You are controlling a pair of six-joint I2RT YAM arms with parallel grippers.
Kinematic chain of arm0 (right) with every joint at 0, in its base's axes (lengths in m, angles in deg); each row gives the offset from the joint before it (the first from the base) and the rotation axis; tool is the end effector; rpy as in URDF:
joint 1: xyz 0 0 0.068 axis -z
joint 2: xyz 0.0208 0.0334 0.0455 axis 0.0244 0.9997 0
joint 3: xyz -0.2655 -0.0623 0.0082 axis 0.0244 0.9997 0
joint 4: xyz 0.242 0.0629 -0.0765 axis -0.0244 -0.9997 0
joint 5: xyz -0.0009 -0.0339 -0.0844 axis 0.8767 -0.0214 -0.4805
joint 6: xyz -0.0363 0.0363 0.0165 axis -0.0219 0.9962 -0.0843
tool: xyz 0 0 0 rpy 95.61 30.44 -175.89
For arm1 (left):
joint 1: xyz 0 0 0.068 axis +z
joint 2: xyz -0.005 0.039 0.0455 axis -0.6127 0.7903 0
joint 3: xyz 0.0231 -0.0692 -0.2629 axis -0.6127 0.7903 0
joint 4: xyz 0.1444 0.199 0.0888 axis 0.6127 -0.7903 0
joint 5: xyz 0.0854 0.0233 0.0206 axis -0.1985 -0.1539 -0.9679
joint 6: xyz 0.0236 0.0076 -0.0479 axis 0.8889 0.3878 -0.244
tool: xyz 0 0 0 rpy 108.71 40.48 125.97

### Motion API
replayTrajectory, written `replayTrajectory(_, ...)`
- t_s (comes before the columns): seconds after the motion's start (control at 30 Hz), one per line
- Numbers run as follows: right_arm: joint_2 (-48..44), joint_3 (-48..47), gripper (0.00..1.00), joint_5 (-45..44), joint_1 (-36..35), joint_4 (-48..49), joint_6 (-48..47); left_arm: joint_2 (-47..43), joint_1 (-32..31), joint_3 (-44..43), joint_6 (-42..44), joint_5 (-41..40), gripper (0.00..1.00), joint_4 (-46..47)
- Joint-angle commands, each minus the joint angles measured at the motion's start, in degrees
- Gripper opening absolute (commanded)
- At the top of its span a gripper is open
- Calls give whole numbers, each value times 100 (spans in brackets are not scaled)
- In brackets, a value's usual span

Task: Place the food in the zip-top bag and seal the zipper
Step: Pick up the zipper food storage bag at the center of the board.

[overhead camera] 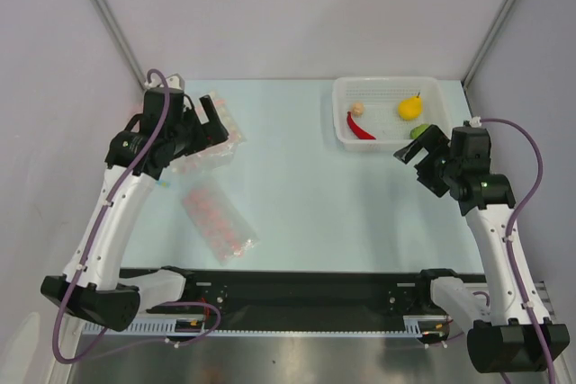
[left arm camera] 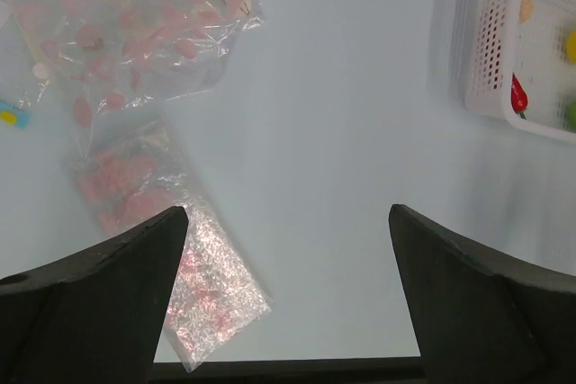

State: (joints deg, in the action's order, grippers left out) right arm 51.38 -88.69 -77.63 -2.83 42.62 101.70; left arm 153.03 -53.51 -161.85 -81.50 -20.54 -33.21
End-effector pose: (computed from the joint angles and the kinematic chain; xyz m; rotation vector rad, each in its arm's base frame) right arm 0.1843 0.0089 0.3411 0.7408 2.1767 0.5381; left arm 0.2195 -0.0575 0.4140 -0.3439 2.2354 -0.2963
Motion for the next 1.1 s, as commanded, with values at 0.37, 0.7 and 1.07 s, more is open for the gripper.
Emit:
replayTrajectory(0.37, 10, -158, 100, 492, 3, 557, -372, 573, 798, 326, 97, -62, 100, -393)
replayTrajectory(0.7, 36, -105, 100, 809, 11, 610, -548, 2303, 1124, -324, 457, -386, 100, 3)
replayTrajectory(1.07, 53, -184, 100, 818, 46, 619, -653, 4790, 1493, -2072, 581, -642, 100, -330)
